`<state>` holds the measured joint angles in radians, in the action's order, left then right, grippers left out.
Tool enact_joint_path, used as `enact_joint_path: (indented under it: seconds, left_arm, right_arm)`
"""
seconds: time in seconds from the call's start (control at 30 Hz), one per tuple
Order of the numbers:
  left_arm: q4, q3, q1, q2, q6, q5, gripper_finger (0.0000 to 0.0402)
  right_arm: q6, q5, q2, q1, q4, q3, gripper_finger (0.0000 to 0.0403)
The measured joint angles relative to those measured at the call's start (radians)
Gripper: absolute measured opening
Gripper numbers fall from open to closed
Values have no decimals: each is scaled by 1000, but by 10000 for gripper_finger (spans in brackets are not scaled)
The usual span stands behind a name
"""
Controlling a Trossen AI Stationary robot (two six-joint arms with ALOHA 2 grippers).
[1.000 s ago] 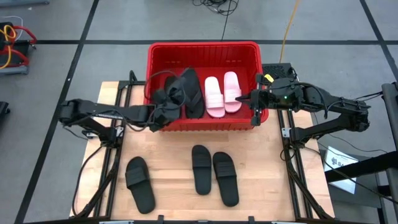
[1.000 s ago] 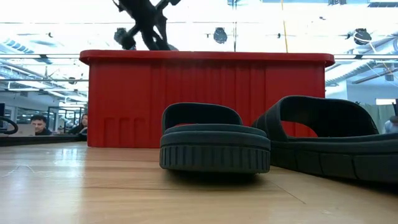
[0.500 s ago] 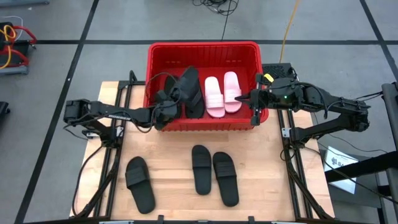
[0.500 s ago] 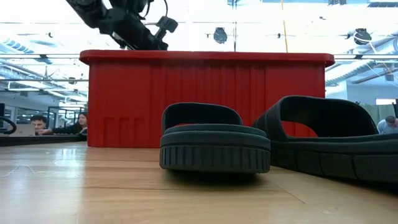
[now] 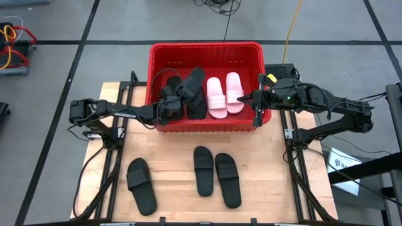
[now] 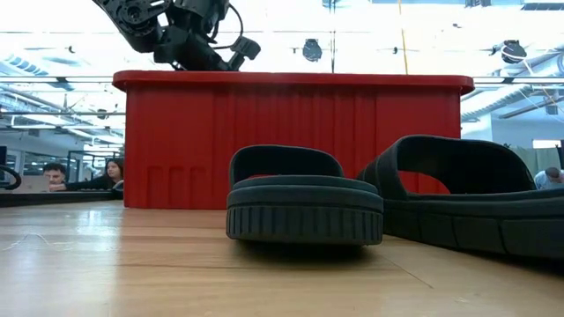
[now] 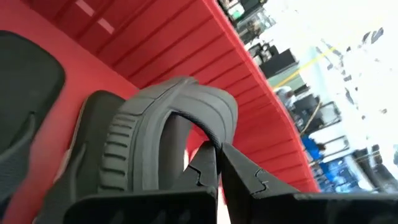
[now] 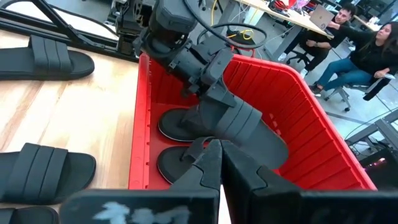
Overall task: Pick and place slides into bin
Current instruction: Put the black slide into the red bin
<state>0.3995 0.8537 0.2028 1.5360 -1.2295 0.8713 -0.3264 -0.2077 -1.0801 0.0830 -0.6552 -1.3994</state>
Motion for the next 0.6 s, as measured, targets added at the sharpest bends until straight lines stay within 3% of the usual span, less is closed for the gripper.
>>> enact_joint_path:
  seconds: [0.6]
  left_arm:
    - [-14, 0, 0, 0, 25, -23, 0]
  right_arm:
    - [-1, 0, 0, 0, 0, 0, 0]
